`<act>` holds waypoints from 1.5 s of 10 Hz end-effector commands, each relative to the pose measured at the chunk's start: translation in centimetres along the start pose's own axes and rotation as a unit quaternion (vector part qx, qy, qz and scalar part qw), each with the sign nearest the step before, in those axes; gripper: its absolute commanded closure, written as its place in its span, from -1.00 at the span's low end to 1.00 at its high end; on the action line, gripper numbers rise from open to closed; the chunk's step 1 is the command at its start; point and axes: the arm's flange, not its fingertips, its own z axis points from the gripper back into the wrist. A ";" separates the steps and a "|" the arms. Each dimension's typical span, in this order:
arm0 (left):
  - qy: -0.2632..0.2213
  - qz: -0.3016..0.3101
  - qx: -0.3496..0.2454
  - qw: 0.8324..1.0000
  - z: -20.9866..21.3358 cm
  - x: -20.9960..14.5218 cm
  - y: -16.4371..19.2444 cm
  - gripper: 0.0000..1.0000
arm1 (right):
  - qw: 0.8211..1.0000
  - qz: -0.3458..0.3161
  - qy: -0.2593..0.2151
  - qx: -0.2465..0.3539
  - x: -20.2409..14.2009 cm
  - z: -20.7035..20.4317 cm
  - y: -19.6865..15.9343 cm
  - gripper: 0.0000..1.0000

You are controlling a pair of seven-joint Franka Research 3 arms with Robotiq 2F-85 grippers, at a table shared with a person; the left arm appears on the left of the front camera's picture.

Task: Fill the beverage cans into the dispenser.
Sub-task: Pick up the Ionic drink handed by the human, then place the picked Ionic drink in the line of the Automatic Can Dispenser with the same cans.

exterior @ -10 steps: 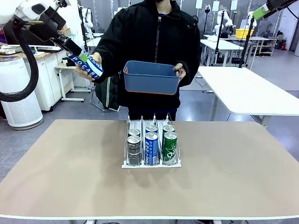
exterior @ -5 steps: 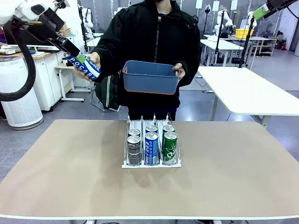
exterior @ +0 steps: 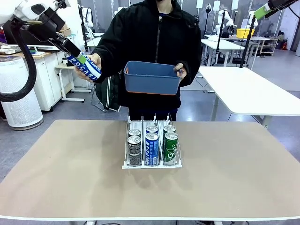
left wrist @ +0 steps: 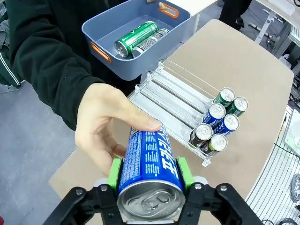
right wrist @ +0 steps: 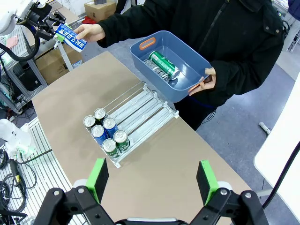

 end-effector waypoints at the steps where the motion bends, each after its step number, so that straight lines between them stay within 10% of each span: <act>1: -0.001 -0.002 0.006 1.000 0.1 0.0 0.1 0.51 | 1.000 -0.002 -0.002 -0.003 -0.1 -0.1 -0.1 -1.00; 15: -0.001 -0.002 0.006 1.000 0.1 0.0 0.1 0.51 | 1.000 -0.002 -0.002 -0.003 -0.1 -0.1 -0.1 -1.00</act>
